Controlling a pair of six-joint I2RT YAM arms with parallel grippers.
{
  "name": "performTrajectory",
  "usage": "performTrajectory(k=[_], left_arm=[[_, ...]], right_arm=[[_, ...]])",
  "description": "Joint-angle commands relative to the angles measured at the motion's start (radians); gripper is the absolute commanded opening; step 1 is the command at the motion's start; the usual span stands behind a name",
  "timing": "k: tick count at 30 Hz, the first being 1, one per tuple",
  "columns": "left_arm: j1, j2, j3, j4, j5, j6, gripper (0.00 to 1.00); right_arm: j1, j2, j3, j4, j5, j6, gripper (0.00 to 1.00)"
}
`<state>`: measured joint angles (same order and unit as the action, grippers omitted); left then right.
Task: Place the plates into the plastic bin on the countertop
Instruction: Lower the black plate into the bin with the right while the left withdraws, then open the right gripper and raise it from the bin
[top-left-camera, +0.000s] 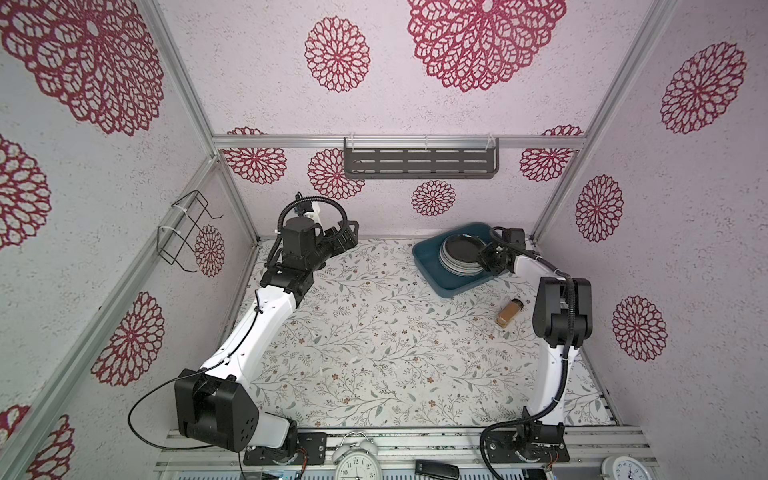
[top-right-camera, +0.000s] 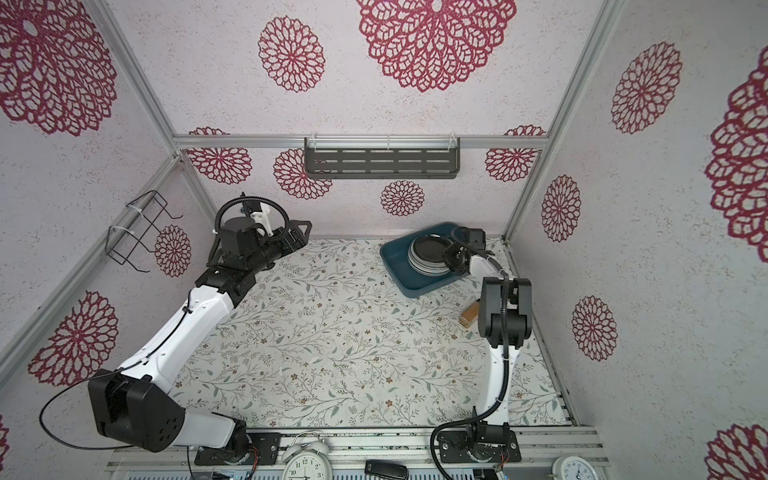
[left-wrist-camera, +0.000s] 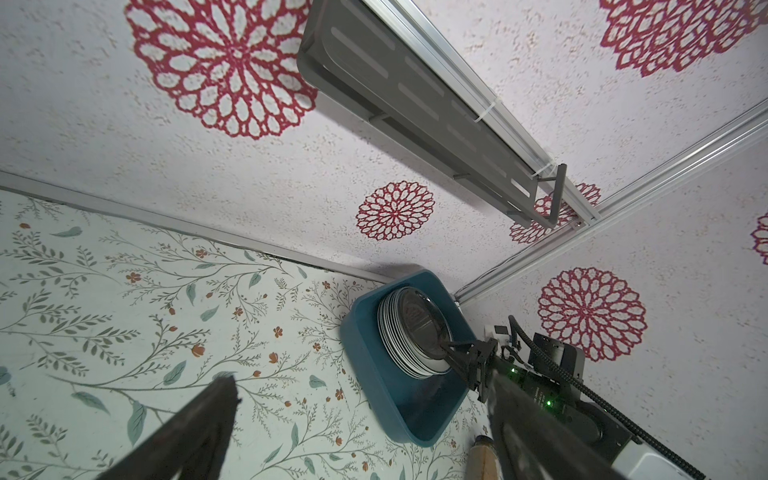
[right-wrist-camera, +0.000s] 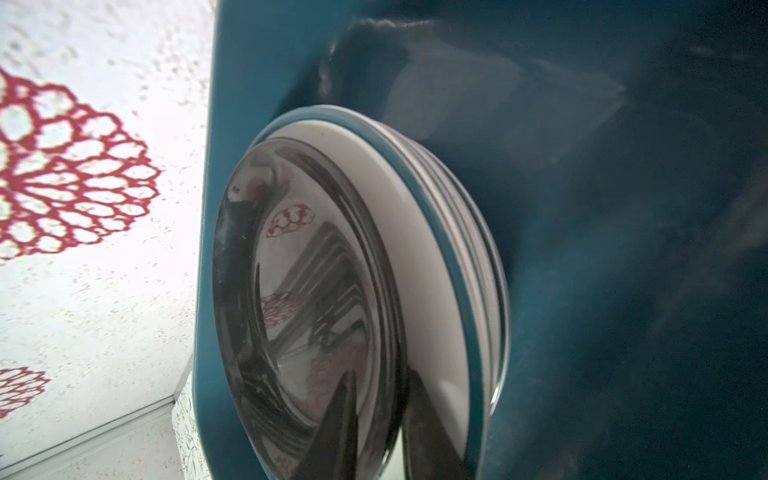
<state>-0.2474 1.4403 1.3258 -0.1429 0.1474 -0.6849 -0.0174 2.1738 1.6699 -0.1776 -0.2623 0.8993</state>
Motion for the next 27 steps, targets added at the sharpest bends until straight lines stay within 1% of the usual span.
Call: performTrajectory(k=[1,6,17,22,27], left_arm=[[0.012,-0.015,-0.012,0.028,0.009,0.001,0.97],[0.017,-0.013,-0.013,0.035,0.024,-0.004,0.97],[0.02,-0.008,-0.01,0.033,0.043,-0.004,0.97],[0.024,-0.006,-0.014,0.035,0.047,-0.007,0.97],[0.029,0.007,-0.007,0.041,0.066,-0.011,0.97]], right_arm=[[-0.003,-0.013,0.018,-0.011,0.014,-0.011,0.26],[-0.004,-0.021,0.01,-0.008,0.02,-0.01,0.37],[0.002,-0.069,-0.048,0.041,0.03,-0.031,0.7],[0.004,-0.095,-0.069,0.075,0.029,-0.04,0.81],[0.007,-0.13,-0.114,0.154,0.005,-0.045,0.91]])
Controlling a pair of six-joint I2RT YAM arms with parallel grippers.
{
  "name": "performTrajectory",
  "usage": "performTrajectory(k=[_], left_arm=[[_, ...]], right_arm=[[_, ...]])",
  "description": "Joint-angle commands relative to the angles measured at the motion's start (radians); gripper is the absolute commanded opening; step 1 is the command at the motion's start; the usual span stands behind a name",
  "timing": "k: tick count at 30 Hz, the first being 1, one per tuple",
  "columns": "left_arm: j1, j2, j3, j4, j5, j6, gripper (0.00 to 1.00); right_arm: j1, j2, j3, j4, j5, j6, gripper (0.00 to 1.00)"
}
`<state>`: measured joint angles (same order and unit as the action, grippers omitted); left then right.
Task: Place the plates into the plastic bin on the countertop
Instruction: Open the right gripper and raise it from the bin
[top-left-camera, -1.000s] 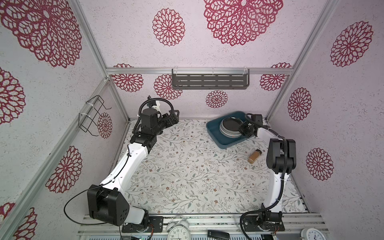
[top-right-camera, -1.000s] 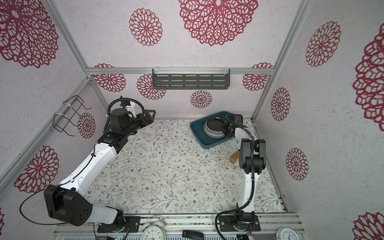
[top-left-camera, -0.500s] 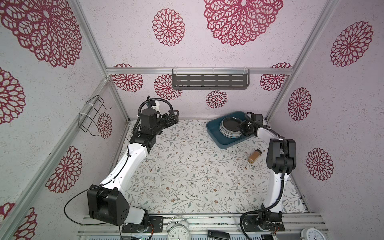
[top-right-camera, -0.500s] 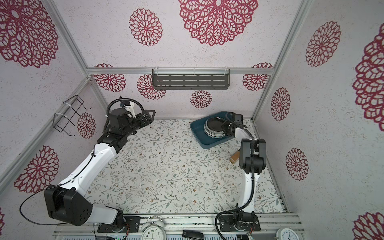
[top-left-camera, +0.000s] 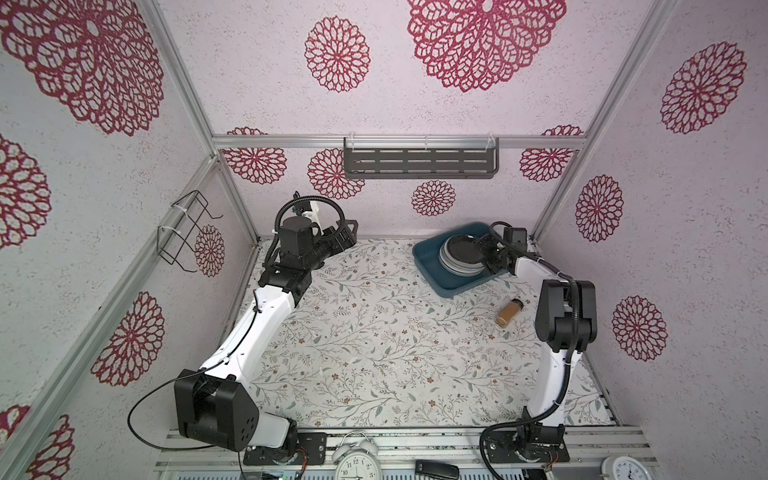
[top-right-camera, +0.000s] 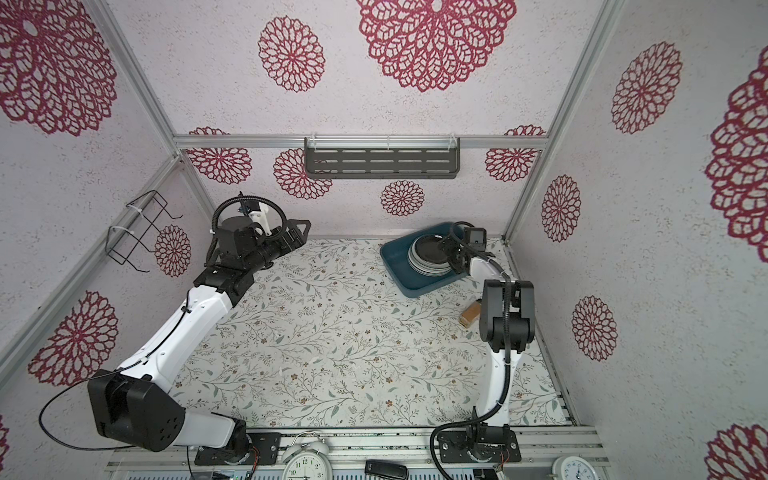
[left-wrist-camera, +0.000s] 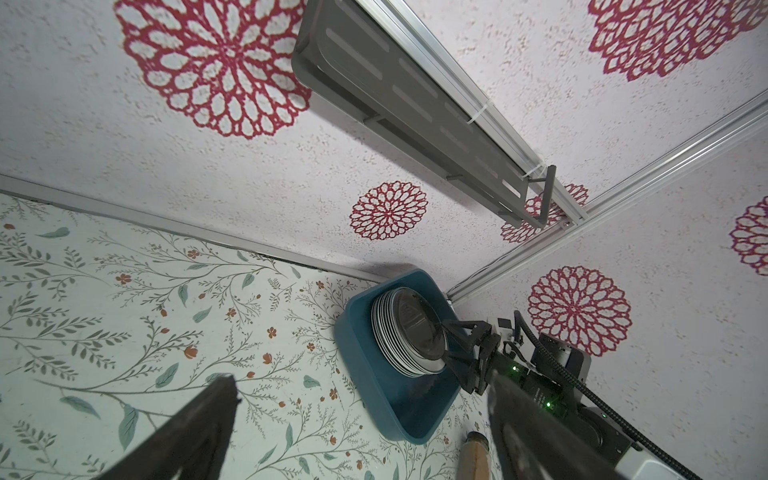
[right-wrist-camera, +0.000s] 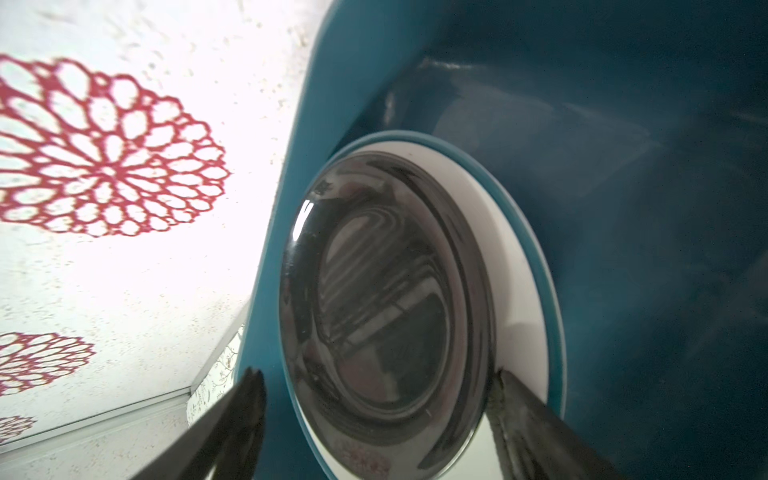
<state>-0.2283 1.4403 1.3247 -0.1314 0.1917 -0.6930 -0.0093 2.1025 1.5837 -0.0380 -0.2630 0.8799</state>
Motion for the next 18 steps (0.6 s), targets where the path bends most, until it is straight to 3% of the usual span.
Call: performTrajectory(k=[1,18], left_arm=[[0.01,0.01,-0.005,0.033,0.027,-0.005,0.97],[0.04,0.07,0.022,0.069,0.125,-0.034,0.97]], right_arm=[[-0.001,-0.065,-0.033,0.026,0.002,-0.025,0.99],[0.002,-0.223,-0.103,-0.069,0.083,-0.073,0.99]])
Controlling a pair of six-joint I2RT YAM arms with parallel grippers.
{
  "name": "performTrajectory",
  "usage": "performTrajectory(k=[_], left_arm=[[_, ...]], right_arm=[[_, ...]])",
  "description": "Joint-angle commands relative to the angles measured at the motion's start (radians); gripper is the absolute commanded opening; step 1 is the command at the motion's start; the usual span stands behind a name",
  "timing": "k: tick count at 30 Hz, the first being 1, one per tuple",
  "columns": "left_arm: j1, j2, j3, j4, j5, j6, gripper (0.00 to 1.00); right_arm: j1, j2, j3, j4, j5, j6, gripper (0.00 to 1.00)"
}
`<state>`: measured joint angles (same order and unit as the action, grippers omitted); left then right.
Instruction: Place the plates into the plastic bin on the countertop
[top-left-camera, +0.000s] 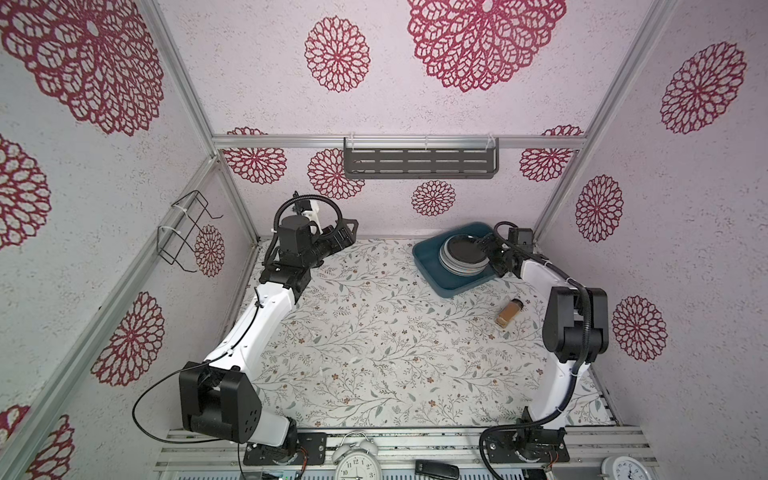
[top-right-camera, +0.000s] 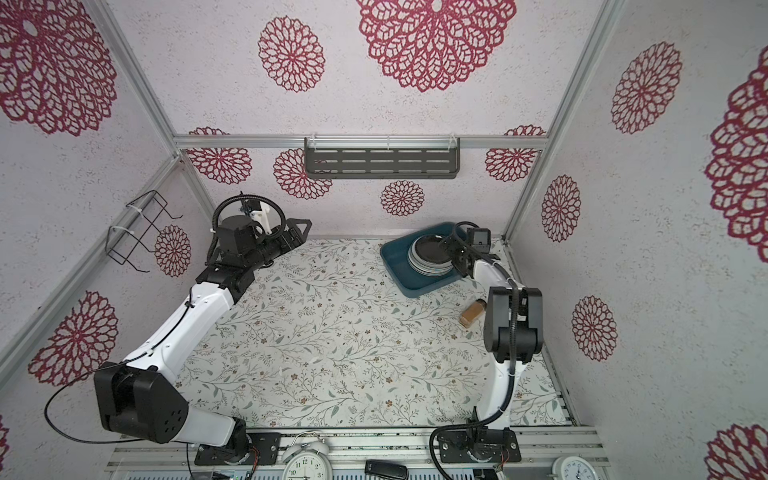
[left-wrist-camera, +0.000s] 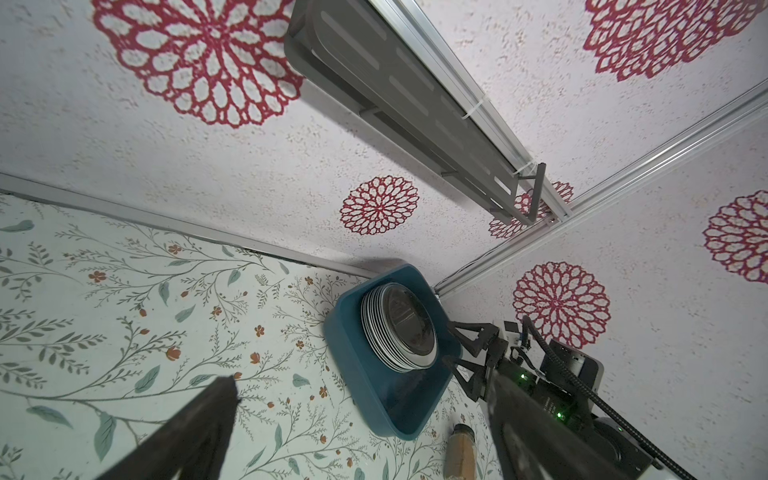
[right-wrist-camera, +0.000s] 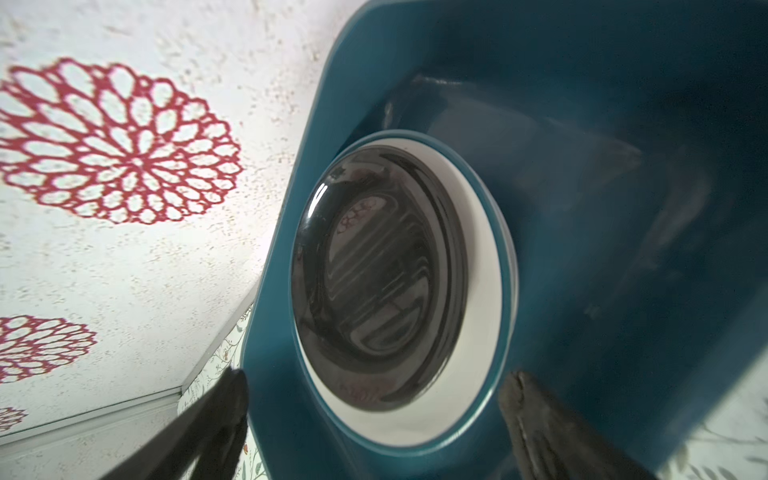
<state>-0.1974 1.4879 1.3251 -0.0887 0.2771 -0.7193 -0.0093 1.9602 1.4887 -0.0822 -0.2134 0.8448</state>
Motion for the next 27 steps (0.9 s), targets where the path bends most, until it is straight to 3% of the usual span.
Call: performTrajectory(k=[1,10,17,27], left_arm=[[0.01,0.029,0.027,0.026,0.047,-0.011,0.97],[0.013,0.041,0.057,-0.004,0.055,-0.008,0.97],[0.022,-0.026,0.023,-0.049,-0.015,0.035,0.97],[0.083,-0.236,-0.129,-0.17,-0.26,0.162,0.97]], right_arm=[[0.002,-0.098,-0.021,-0.026,0.035,-0.044,0.99],[0.002,-0.271,-0.155,-0.043,0.093,-0.104,0.99],[0.0,-0.421,-0.266,-0.076,0.16,-0.168,0.99],[0.0,-0.74,-0.503,-0.121,0.314,-0.24,0.99]])
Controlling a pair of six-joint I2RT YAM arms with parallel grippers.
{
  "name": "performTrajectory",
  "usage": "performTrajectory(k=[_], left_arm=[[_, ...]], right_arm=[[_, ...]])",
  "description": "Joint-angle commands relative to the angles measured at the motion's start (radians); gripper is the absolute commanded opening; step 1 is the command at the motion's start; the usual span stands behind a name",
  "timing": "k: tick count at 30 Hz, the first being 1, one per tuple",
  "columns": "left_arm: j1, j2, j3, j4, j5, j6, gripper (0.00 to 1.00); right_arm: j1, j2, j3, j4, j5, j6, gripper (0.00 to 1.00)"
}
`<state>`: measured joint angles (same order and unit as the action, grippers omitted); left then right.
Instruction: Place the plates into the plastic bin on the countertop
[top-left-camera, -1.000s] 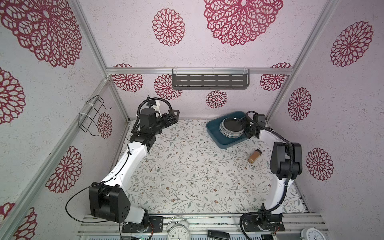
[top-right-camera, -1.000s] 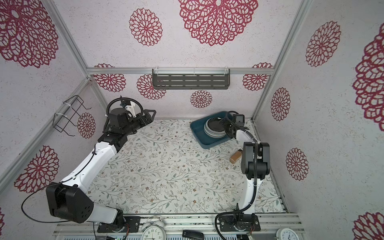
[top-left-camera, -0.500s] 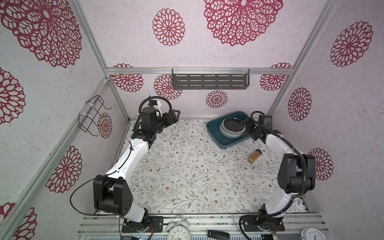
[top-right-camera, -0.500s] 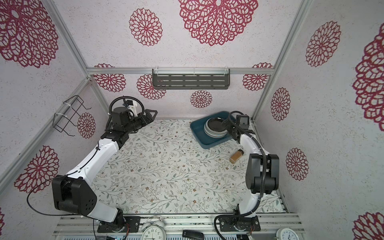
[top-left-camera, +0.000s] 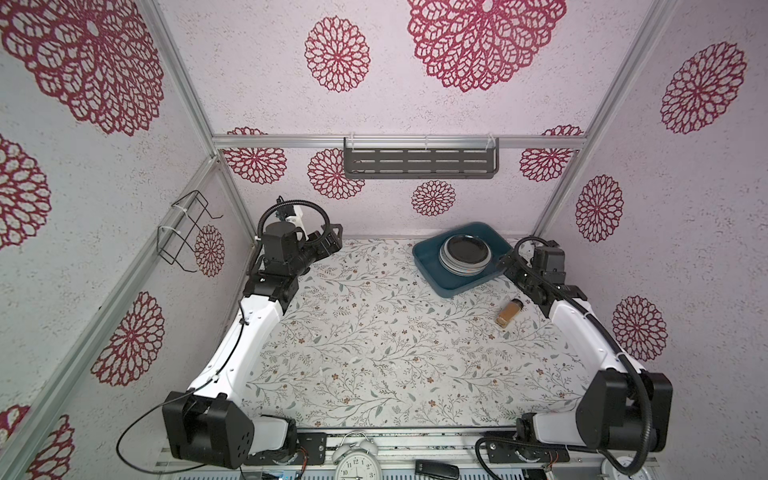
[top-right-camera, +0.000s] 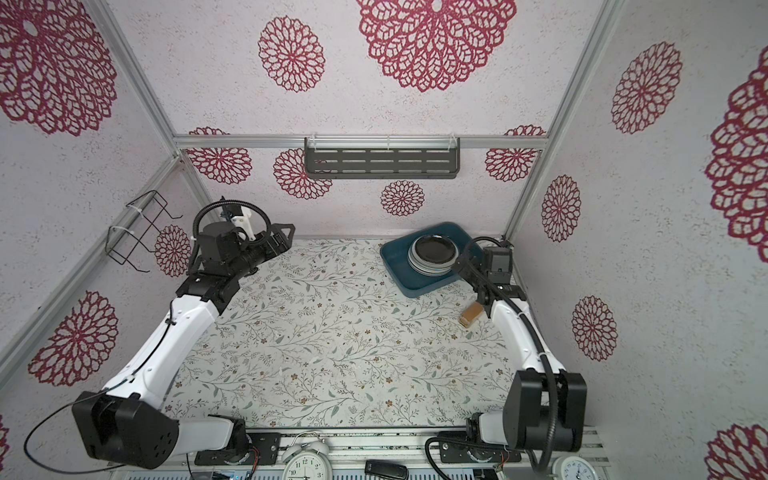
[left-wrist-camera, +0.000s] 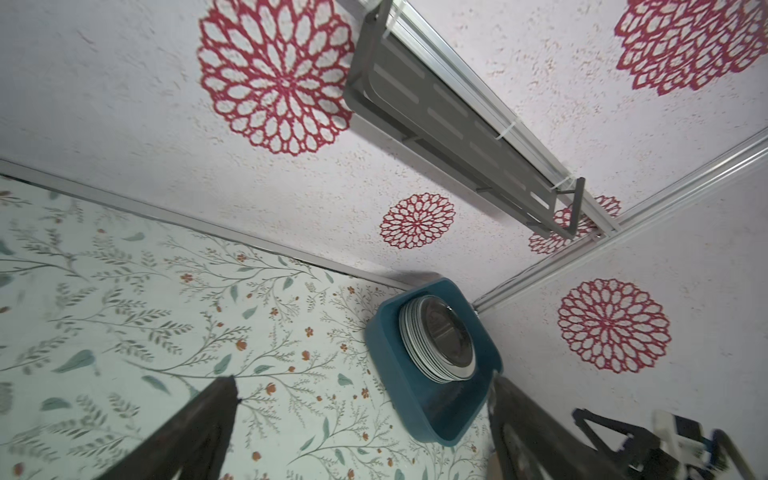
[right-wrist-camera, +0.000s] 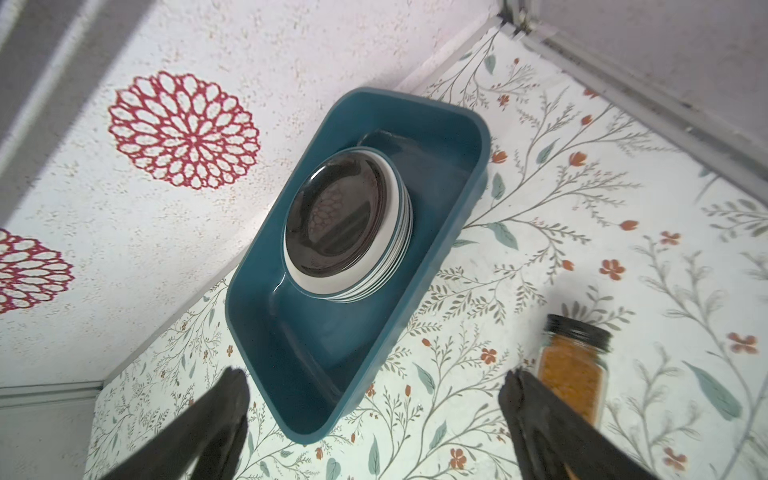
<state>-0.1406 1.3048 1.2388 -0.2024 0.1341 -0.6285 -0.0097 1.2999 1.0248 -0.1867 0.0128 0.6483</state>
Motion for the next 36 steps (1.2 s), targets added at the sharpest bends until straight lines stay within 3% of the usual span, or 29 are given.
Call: performTrajectory(k=[1,7,13,17,23,28,31,33,36], left_arm=[[0.039,-0.079,-0.074,-0.064,-0.149,0.095,0.97],[0.127,-0.196,-0.292,-0.012,-0.388,0.182,0.97],[0.187,-0.267,-0.642,0.411,-0.493,0.376,0.97],[0.253,-0.213,-0.798,0.663,-0.508,0.394,0.97],[0.28,-0.007,-0.892,0.962,-0.451,0.387,0.97],[0.283,0.141,-0.856,1.059,-0.439,0.429,0.97],[0.281,0.272,-0.875,1.248,-0.373,0.465,0.97],[0.28,0.225,-0.867,1.131,-0.383,0.442,0.97],[0.28,0.257,-0.866,1.194,-0.414,0.446,0.97]], right_arm=[[0.001,-0.123,-0.077,-0.018,0.114,-0.043,0.99],[0.0,-0.251,-0.216,-0.061,0.203,-0.037,0.99],[0.001,-0.26,-0.32,-0.023,0.312,-0.007,0.99],[0.001,-0.232,-0.355,0.052,0.39,-0.028,0.99],[0.002,-0.18,-0.413,0.278,0.463,-0.073,0.99],[0.009,-0.126,-0.44,0.418,0.486,-0.229,0.99],[0.018,-0.1,-0.499,0.547,0.496,-0.309,0.99],[0.022,-0.09,-0.561,0.676,0.491,-0.364,0.99],[0.028,-0.064,-0.663,0.919,0.468,-0.435,0.99]])
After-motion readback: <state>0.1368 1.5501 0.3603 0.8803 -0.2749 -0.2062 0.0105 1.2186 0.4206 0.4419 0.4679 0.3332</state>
